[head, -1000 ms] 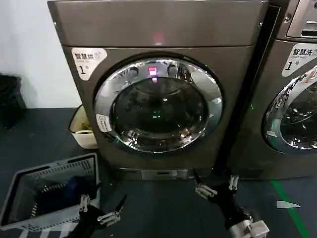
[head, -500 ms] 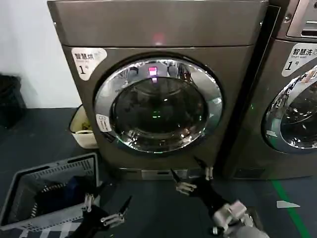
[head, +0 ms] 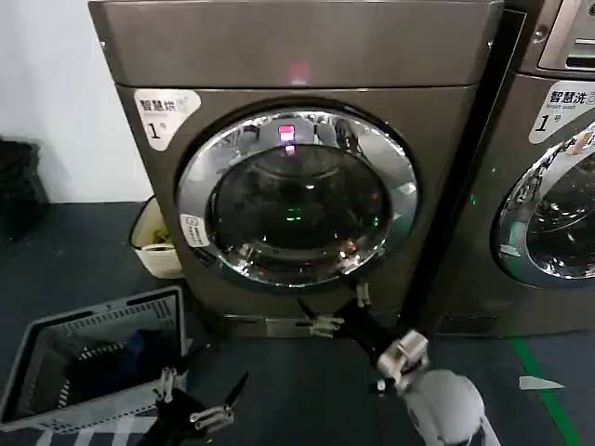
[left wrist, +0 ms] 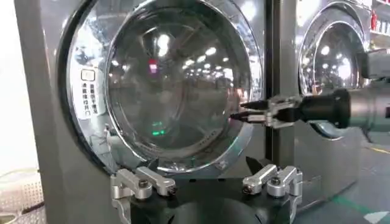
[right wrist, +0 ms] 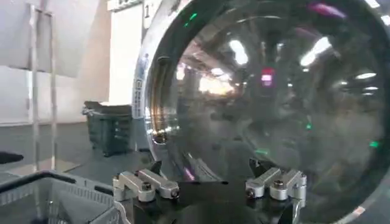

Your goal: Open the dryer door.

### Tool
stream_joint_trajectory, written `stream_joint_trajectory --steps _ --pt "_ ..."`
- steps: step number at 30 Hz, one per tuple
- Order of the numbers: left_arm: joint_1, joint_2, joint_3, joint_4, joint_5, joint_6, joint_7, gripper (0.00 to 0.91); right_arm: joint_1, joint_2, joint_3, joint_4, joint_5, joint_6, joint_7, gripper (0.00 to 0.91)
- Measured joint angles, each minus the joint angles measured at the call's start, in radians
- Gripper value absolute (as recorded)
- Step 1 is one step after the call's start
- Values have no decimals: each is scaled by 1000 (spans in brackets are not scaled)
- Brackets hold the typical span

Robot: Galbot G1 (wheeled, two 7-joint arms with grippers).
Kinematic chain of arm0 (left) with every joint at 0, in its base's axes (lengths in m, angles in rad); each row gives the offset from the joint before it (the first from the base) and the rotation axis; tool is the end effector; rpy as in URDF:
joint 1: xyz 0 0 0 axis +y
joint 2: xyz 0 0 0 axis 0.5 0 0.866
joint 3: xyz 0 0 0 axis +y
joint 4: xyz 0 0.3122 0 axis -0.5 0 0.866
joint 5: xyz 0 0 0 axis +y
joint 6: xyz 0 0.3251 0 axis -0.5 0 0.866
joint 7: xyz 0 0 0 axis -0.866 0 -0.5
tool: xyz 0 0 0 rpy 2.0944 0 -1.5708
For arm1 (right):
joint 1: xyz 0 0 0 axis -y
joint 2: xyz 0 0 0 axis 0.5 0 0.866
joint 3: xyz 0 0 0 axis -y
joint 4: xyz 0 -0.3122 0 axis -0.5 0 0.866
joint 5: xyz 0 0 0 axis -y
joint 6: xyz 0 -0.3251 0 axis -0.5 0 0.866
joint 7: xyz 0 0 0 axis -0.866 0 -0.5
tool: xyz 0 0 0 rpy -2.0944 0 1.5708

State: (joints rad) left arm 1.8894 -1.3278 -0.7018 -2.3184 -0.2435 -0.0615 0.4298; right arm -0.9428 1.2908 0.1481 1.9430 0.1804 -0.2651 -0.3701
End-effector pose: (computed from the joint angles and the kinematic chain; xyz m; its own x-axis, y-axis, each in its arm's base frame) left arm 0.0978 0.0630 -0.2272 -0.8909 0.4528 0.0368 0.4540 0.8901 0.0397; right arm 0.3028 0.0531 -0.1866 -0.6926 -0.7205 -0.0356 -0.7087 0.6888 -0.1523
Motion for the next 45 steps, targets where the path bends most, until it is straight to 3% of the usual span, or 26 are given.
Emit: stream_joint_trajectory --steps 21,45 --pt "-3 -18 -4 13 -4 -12 -5 907 257 108 -177 -257 -8 28 -31 907" --pt "-4 -14 -7 12 -4 -17 -8 907 382 202 -257 -394 -47 46 -53 907"
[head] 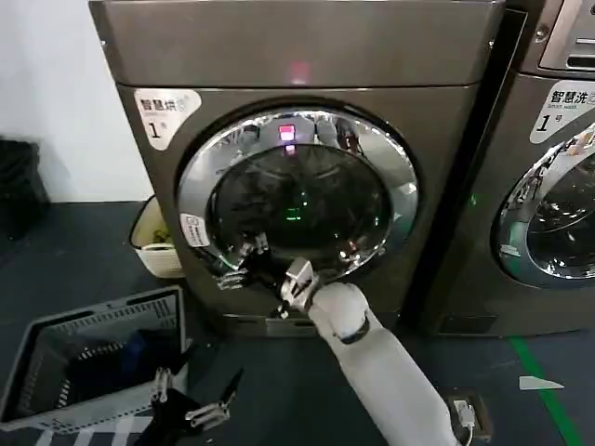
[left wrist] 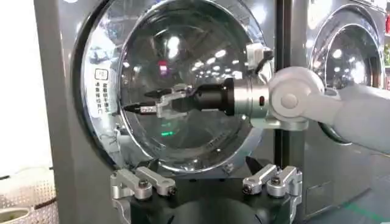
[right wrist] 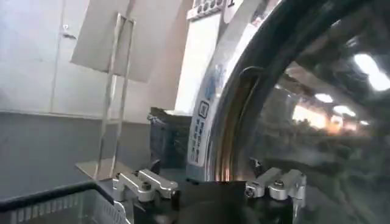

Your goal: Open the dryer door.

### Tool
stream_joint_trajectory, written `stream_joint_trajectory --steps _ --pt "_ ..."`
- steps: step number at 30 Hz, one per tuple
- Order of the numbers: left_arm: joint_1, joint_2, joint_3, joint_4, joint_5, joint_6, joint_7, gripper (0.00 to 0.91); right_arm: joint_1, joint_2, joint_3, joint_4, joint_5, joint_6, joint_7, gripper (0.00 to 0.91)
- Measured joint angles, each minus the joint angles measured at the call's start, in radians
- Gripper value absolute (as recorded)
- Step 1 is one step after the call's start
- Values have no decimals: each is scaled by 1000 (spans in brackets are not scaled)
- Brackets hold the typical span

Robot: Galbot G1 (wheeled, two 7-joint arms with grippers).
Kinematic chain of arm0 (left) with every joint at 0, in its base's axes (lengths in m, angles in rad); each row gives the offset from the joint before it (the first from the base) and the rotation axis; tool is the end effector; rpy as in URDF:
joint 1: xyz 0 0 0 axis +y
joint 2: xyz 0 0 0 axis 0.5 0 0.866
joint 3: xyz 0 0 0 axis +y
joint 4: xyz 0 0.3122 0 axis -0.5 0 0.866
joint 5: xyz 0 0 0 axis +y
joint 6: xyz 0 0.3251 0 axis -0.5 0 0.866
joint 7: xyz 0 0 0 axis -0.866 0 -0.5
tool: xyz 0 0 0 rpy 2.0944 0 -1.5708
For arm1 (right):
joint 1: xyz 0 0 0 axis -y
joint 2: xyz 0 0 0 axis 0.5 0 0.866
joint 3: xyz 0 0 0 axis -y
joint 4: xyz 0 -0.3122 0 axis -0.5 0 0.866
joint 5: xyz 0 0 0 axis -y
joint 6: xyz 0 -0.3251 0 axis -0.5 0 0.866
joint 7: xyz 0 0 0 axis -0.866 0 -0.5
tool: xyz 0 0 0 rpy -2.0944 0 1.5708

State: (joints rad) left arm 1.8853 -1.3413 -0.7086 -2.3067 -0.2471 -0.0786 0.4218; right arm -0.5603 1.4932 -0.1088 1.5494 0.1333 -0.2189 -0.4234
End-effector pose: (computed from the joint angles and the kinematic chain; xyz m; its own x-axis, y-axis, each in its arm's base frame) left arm 0.0979 0.0645 -0.2305 -0.9024 0.4303 0.0228 0.4309 0.9016 0.0382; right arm 0.3876 0.1668 -0.1717 -0.5123 -0.8587 -0.0134 -0.8326 0.5004 -0.2373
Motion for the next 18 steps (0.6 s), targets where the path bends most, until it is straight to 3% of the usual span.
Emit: stream_joint_trajectory --steps 18 --pt "-2 6 -11 1 0 0 -3 907 49 57 -22 -90 0 5 -24 907"
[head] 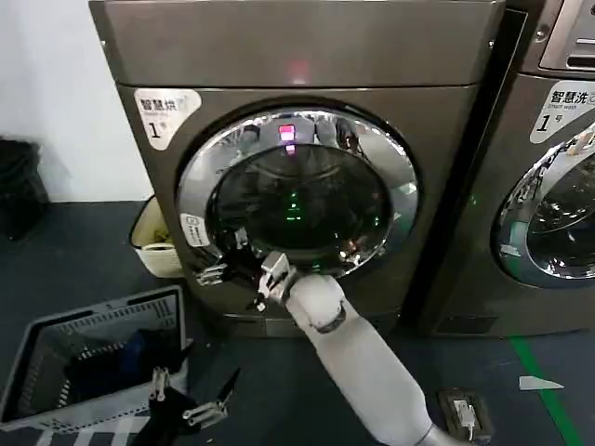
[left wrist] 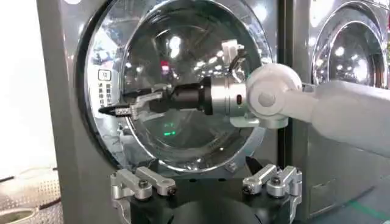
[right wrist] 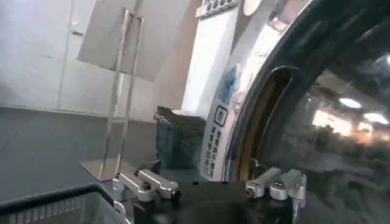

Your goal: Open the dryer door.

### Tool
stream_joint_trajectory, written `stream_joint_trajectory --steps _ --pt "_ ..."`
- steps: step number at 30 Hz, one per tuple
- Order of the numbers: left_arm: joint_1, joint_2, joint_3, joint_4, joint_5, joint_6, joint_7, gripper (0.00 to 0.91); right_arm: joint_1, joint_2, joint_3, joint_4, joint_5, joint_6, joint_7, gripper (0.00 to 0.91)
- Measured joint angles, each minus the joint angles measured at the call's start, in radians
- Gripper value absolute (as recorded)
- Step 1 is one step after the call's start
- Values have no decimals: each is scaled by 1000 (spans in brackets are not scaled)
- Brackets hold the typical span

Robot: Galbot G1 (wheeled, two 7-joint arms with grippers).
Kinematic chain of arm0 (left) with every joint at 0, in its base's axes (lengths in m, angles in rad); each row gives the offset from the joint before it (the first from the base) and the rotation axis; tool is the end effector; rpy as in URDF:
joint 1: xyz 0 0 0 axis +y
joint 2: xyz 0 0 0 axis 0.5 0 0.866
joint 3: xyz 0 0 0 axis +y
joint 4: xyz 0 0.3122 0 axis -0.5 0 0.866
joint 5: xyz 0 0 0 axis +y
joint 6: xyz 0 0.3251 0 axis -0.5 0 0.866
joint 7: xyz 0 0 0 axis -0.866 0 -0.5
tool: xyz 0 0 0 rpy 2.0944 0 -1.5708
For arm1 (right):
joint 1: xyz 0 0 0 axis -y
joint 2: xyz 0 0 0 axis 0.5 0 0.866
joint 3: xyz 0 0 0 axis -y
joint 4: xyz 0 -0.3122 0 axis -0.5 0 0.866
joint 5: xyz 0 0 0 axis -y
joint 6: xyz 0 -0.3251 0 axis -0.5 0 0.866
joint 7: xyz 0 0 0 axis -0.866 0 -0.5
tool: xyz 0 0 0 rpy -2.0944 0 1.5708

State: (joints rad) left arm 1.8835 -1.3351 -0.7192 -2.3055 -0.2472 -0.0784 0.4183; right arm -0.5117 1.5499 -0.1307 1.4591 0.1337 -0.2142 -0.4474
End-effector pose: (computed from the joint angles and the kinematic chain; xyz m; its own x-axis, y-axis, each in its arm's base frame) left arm 0.0987 0.0676 -0.2297 -0.9051 0.4244 0.0251 0.4252 0.9037 0.0501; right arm 0.4003 0.1893 -0.1723 -0.4762 -0.8793 0.0059 -0.8582 0.4632 -0.2214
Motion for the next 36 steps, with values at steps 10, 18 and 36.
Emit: stream_joint_trajectory --steps 10,18,36 --pt "0 0 -2 2 0 -1 -1 907 27 17 10 -54 52 3 -64 907" --pt "-1 1 -5 2 0 -2 -2 907 37 -2 38 -66 141 39 -219 907" --pt "-29 18 -69 17 -37 27 -5 907 -17 -52 51 4 129 69 -476 907"
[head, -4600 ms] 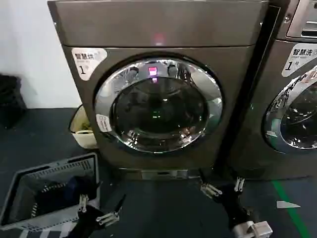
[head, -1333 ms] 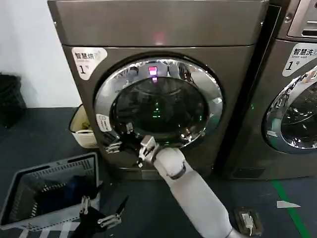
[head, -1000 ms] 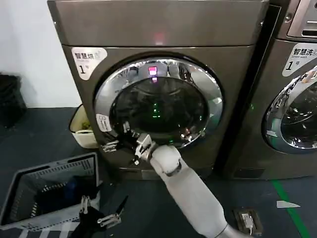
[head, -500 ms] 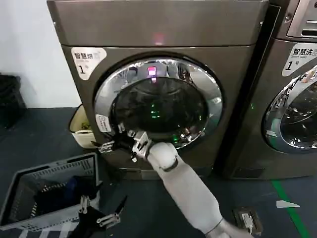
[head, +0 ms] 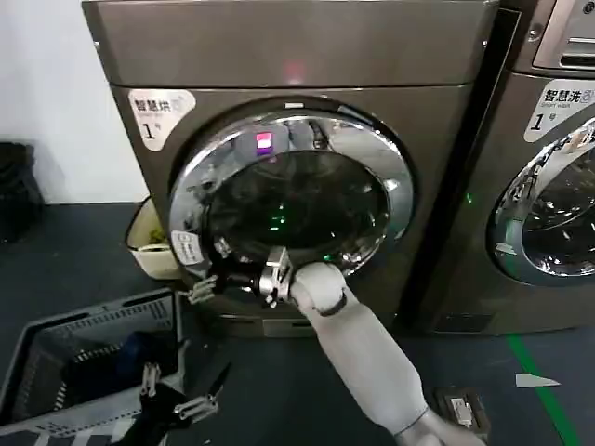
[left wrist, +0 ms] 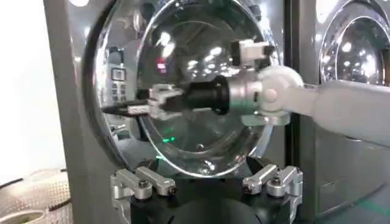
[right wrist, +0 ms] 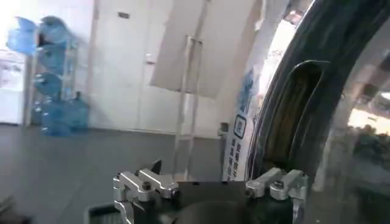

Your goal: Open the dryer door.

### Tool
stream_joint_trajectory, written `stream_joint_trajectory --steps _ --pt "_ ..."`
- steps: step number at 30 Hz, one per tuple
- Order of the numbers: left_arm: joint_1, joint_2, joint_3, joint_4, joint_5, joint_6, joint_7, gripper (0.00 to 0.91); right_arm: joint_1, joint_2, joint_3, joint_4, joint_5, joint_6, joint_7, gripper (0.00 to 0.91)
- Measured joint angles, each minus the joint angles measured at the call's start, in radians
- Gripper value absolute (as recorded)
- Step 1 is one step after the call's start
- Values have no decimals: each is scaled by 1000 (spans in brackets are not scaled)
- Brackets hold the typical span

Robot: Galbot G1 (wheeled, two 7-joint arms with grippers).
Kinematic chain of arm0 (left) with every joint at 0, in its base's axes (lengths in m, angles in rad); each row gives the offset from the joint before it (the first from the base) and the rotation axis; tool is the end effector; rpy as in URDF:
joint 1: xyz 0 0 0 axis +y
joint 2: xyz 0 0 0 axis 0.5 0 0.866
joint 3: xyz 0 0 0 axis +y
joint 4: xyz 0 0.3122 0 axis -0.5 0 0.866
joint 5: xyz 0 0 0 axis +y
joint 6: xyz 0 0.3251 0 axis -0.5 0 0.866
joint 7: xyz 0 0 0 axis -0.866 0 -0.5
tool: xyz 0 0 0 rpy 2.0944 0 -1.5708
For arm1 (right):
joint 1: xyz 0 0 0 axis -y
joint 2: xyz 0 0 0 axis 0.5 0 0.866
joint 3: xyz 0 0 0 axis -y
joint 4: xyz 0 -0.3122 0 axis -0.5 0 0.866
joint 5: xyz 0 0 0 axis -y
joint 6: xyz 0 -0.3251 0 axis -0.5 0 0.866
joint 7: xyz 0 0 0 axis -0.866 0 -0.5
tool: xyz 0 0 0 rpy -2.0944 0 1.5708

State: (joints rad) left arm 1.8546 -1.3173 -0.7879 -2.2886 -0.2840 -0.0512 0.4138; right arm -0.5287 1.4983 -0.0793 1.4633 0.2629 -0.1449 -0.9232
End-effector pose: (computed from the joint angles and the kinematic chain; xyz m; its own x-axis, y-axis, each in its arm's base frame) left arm 0.1062 0.0866 -0.2255 -0.9240 0.3810 0.0323 0.3824 0.9211 0.0736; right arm 0.4094 0.1577 -0.1803 -0.0506 -0.9986 -0.0128 -0.9855 0.0520 -0.1614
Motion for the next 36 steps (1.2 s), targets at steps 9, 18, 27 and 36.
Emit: stream_joint_trajectory --steps 9,18,27,36 --pt "-16 13 -62 21 -25 41 11 907 -33 -25 5 49 14 1 -26 907" --pt "-34 29 -147 46 -72 61 28 907 -63 -57 12 92 19 20 -107 907" --pt "-87 87 -210 56 -159 147 6 907 -99 -97 20 136 46 19 -176 907" --pt "-180 176 -237 73 -259 240 -8 907 -135 -136 35 178 89 15 -214 907"
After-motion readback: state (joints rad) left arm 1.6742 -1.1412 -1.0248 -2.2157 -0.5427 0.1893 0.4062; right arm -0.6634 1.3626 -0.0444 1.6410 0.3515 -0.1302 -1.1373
